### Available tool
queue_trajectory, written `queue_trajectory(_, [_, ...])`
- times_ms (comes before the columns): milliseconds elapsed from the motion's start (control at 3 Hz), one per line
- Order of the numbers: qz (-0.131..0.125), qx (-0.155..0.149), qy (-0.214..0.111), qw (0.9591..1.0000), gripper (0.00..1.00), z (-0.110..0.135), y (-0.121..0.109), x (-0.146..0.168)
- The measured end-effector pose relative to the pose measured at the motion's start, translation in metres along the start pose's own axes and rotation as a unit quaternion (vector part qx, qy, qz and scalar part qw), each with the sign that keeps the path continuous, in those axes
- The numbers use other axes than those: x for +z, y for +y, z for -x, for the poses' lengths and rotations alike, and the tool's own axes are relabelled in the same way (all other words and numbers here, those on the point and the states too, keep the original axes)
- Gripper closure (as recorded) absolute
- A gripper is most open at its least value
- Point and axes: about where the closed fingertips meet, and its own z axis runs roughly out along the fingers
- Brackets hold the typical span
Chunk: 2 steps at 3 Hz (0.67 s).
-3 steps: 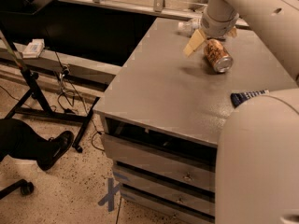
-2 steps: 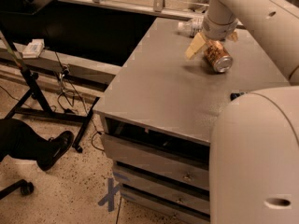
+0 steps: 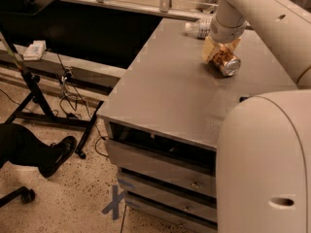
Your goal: Place orange can upright
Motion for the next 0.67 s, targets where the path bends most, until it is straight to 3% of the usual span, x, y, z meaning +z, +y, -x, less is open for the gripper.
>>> queue_trajectory(333, [0.014, -0.012, -0.021, 0.9996, 0.64, 0.013, 0.006, -0.007])
queue_trajectory(667, [0.050, -0.051, -0.074, 0.9947, 0.87, 0.033, 0.018, -0.025])
